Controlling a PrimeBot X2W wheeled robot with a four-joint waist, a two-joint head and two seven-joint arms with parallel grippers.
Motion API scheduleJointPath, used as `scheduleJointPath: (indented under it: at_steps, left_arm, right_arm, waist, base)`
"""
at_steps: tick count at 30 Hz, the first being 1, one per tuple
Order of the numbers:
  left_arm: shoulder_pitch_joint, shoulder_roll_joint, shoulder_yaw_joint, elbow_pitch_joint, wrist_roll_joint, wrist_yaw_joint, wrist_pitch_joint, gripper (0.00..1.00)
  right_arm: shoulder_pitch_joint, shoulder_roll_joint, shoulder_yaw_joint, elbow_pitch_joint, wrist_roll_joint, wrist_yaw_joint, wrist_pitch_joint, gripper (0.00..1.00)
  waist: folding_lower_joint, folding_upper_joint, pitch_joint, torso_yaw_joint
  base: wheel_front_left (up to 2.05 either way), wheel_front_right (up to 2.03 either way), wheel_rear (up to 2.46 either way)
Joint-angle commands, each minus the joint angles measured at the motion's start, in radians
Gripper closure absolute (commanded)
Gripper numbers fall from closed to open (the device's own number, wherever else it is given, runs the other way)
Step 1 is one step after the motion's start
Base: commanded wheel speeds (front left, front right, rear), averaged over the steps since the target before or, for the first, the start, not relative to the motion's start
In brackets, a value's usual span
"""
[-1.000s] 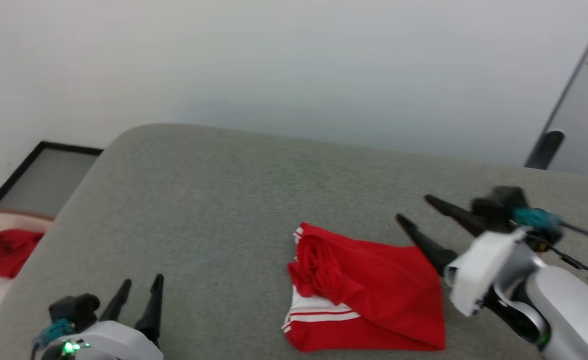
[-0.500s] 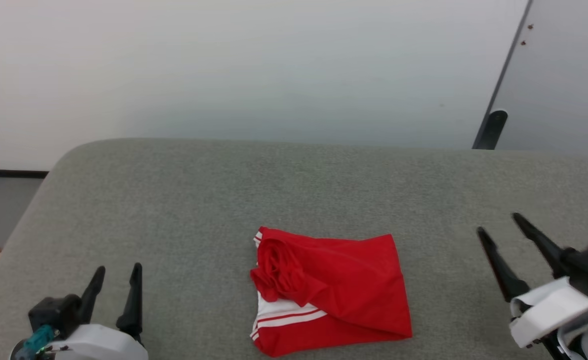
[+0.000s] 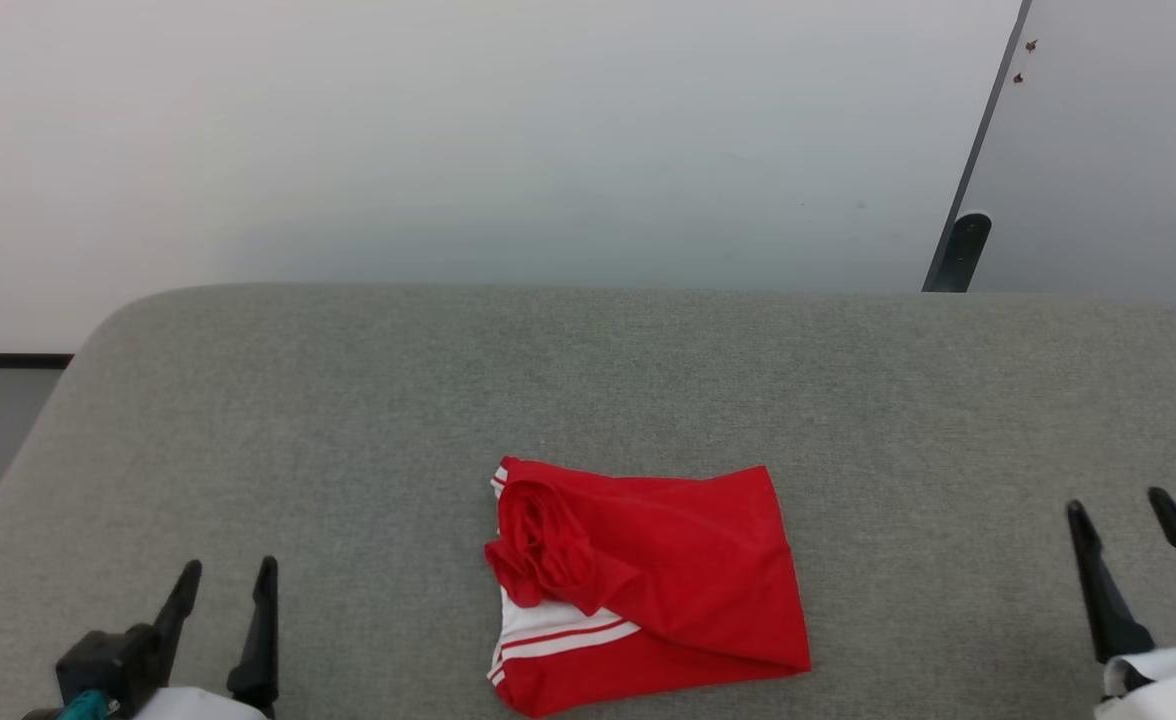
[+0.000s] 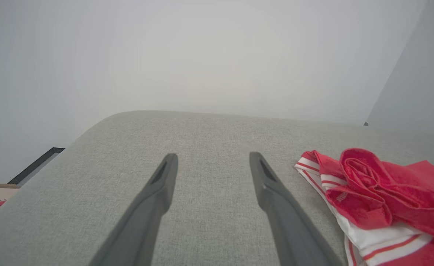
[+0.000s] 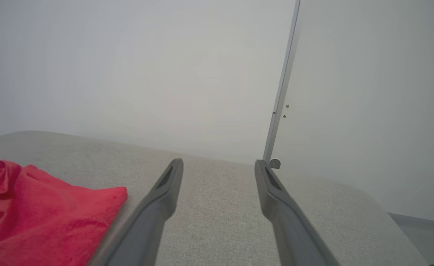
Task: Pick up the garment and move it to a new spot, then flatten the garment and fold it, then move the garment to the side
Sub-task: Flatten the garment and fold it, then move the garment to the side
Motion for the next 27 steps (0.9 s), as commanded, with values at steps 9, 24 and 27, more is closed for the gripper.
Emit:
scheduleJointPath:
  at_steps: [9, 24, 27]
  left_arm:
    - [0.018, -0.005, 0.012, -0.011, 0.028, -0.008, -0.001, 0.0]
    - [-0.021, 0.0, 0.026, 0.008, 0.055, -0.008, -0.001, 0.0]
    - [-0.026, 0.0, 0.037, 0.011, 0.061, -0.008, -0.001, 0.0]
  right_arm:
    - [0.038, 0.012, -0.042, -0.014, -0.017, -0.001, -0.004, 0.0]
    - [0.018, 0.013, 0.035, 0.022, -0.008, -0.001, -0.004, 0.0]
    - [-0.002, 0.005, 0.089, 0.074, 0.027, -0.001, 0.0, 0.0]
  waist:
    - [0.0, 0.0, 0.003, 0.002]
    - [0.0, 0.0, -0.007, 0.111]
    - [0.0, 0.0, -0.013, 0.156]
  base:
    - [0.0, 0.0, 0.0]
    - [0.0, 0.0, 0.0]
    - [0.0, 0.0, 0.0]
